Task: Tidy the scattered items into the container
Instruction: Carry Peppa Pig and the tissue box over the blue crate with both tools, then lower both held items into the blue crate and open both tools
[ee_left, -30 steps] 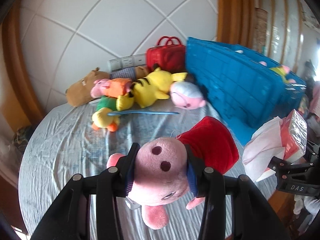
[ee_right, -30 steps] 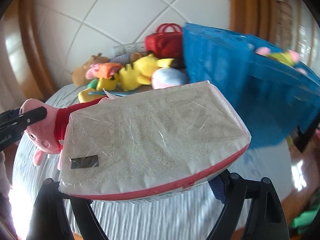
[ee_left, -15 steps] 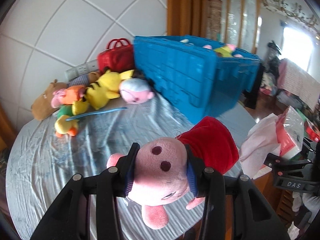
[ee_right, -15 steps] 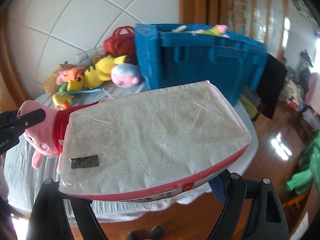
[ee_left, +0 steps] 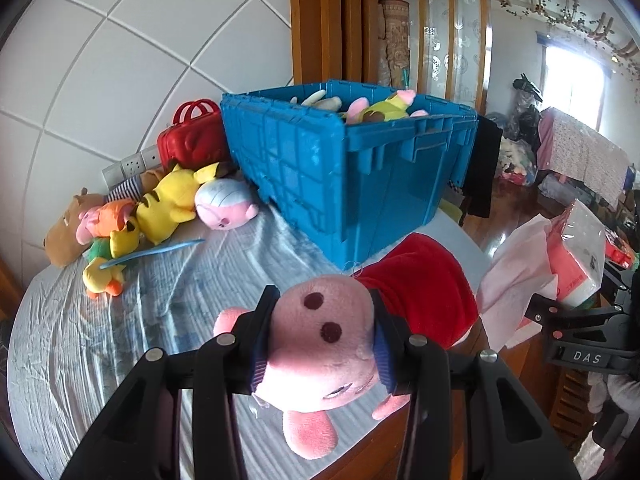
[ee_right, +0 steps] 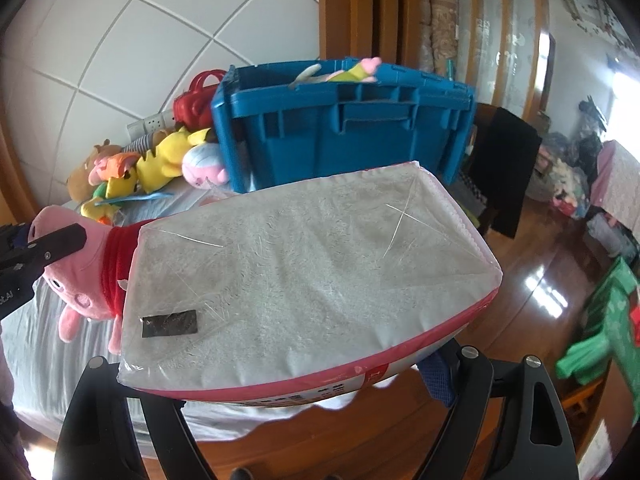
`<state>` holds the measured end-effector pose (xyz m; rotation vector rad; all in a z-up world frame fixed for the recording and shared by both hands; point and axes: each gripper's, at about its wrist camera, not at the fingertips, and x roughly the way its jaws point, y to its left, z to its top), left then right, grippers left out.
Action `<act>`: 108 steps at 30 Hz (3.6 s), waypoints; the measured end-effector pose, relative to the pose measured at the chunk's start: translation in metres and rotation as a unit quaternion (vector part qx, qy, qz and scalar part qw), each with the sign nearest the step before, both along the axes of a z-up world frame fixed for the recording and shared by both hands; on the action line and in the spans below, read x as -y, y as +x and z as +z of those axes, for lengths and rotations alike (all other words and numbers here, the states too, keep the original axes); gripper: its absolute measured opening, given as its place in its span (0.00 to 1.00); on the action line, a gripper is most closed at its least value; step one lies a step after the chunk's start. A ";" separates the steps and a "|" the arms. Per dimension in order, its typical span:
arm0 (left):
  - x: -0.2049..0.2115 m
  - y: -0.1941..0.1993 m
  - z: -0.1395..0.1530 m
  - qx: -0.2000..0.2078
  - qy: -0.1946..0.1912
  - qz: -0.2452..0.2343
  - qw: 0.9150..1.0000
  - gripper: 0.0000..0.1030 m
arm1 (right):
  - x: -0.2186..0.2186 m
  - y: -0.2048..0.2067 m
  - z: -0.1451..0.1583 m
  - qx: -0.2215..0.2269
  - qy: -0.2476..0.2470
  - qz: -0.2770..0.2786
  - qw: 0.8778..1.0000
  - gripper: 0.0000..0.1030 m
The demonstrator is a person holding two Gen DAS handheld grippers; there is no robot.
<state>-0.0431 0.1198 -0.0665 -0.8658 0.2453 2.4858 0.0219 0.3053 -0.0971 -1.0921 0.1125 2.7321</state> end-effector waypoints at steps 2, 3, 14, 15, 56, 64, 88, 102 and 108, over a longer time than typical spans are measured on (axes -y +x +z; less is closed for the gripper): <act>-0.015 -0.001 0.003 -0.003 0.001 0.003 1.000 0.41 | -0.012 -0.002 0.004 -0.002 0.004 0.008 1.000 0.84; -0.024 -0.001 0.005 -0.004 0.001 0.005 1.000 0.41 | -0.018 -0.004 0.007 -0.003 0.007 0.012 1.000 0.84; -0.110 -0.021 0.027 -0.023 -0.002 0.016 1.000 0.41 | -0.086 -0.037 0.028 -0.022 0.026 0.040 0.999 0.84; -0.117 -0.024 0.029 -0.024 -0.003 0.017 1.000 0.41 | -0.091 -0.041 0.030 -0.024 0.026 0.042 0.998 0.84; -0.201 -0.205 0.249 -0.155 0.013 0.032 0.987 0.33 | -0.166 -0.211 0.200 -0.145 0.044 0.088 0.985 0.84; -0.204 -0.301 0.211 -0.100 -0.032 0.048 0.993 0.33 | -0.169 -0.290 0.206 -0.114 0.039 0.087 0.989 0.84; -0.219 -0.496 0.062 0.053 -0.054 0.200 0.977 0.34 | -0.195 -0.544 0.091 0.049 0.023 0.188 0.981 0.84; -0.229 -0.501 0.039 0.021 -0.077 0.200 0.977 0.83 | -0.203 -0.572 0.055 0.051 0.010 0.172 0.984 0.95; -0.229 -0.492 0.046 0.014 -0.071 0.195 0.978 0.84 | -0.205 -0.568 0.061 0.036 0.013 0.164 0.986 0.99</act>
